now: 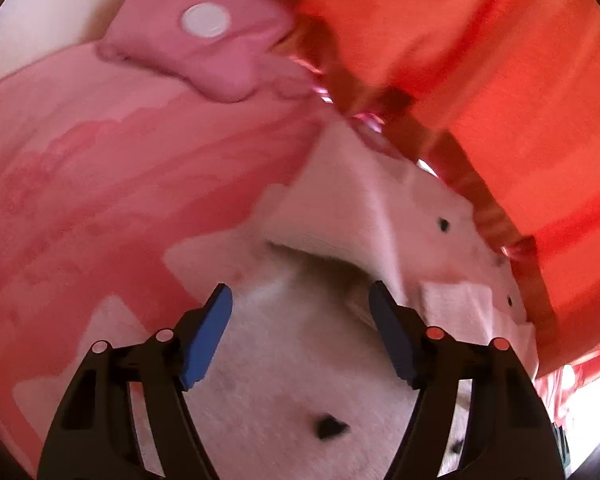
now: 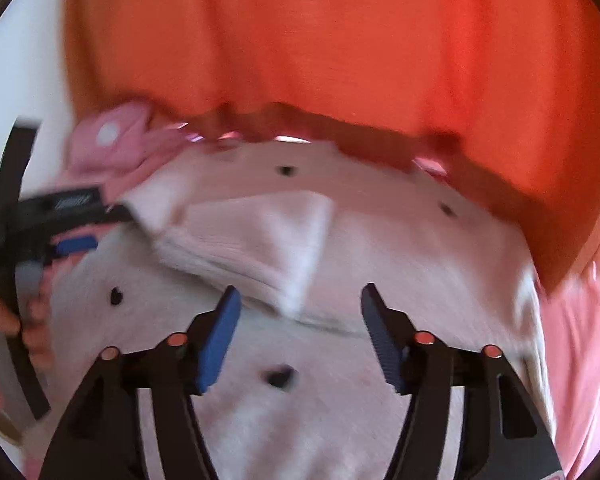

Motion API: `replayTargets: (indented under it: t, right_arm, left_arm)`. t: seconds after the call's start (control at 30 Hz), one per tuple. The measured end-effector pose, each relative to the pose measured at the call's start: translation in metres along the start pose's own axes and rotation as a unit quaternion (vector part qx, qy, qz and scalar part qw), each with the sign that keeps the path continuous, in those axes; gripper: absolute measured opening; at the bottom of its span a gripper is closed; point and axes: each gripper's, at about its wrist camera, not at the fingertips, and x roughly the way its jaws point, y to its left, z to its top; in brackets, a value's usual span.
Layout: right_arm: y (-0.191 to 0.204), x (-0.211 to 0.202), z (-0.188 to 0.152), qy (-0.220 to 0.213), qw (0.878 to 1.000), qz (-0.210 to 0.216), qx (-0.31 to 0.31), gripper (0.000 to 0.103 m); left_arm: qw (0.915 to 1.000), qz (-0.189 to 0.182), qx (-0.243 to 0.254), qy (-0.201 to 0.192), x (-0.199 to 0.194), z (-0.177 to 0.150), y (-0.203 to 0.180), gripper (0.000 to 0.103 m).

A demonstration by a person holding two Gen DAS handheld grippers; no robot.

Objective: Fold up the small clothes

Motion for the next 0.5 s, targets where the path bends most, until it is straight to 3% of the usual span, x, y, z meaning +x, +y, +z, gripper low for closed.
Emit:
replayTargets:
  t: [0.13,0.2,0.23,0.3,0.37,0.4,0.43,0.5]
  right_arm:
    - [0.023,0.04,0.01,0.03,0.999,0.009,-0.018,0.062]
    - [0.021,0.053,0.012,0.044,0.999,0.023,-0.006,0.031]
    - [0.013,0.051,0.014,0.041,0.998,0.038,0.021,0.009]
    - [-0.025,0.033,0.021,0.02,0.989,0.083,0.125,0.01]
    - [-0.065,0.013,0.023,-0.011,0.973,0.103,0.206,0.009]
    - [-0.091,0.003,0.019,-0.027,0.962,0.102,0.252,0.009]
    - [-0.111,0.0,0.013,-0.031,0.953,0.098,0.286,0.01]
    - [-0.144,0.011,-0.01,0.0,0.939,0.074,0.335,0.014]
  left_arm:
    - [0.9994,0.015,-0.027,0.015,0.009,0.007,0.013,0.067]
    - [0.9992,0.014,-0.034,0.016,0.013,0.009,0.016,0.066]
    - [0.9992,0.015,-0.033,0.018,0.011,0.01,0.016,0.065]
    - [0.9988,0.008,-0.045,0.016,0.006,0.011,0.016,0.061]
    - [0.9973,-0.031,-0.066,0.006,-0.008,0.013,0.016,0.061]
    - [0.9937,-0.079,-0.079,0.001,-0.015,0.015,0.014,0.062]
    - [0.9879,-0.124,-0.092,0.0,-0.017,0.016,0.015,0.064]
    - [0.9709,-0.205,-0.123,0.018,-0.012,0.014,0.015,0.08]
